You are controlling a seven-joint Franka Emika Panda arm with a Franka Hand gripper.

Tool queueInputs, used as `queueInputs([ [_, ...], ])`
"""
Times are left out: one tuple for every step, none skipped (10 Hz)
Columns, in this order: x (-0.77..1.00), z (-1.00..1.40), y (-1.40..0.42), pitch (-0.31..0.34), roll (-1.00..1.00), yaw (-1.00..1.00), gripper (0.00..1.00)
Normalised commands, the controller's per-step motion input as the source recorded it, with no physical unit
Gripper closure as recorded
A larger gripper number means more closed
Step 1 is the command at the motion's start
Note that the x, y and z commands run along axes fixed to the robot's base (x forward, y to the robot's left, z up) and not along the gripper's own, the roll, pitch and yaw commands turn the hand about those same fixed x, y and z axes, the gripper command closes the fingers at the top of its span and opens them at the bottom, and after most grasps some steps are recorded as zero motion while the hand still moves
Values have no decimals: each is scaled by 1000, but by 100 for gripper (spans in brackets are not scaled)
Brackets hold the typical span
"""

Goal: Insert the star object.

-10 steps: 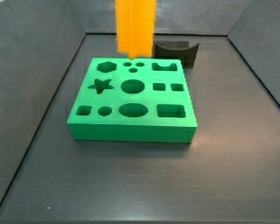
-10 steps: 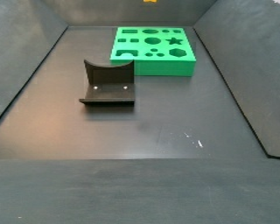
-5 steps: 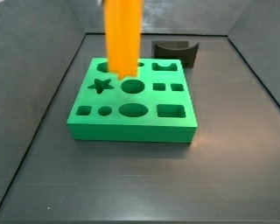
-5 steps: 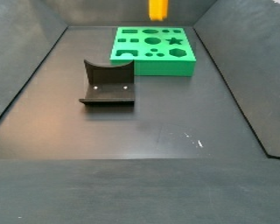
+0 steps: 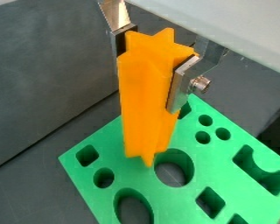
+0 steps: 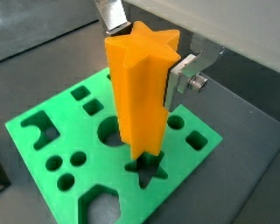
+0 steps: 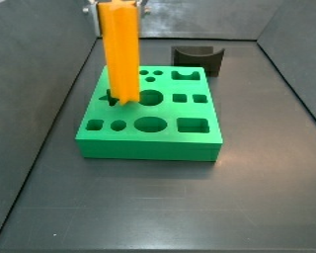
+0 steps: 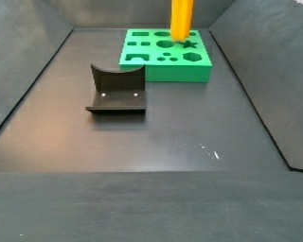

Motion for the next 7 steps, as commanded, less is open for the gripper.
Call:
queueInputs([
  [-243, -226, 171, -70, -120, 43, 100],
  [-123, -120, 17, -4, -9, 109, 100],
  [-271, -131, 46, -39, 0, 220, 100],
  [-340, -169, 91, -83, 0, 351, 100],
  [-326, -163, 60, -86, 0, 334, 100],
  [-311, -146, 43, -67, 0, 306, 100],
  [-243, -146, 14, -70, 0, 317, 100],
])
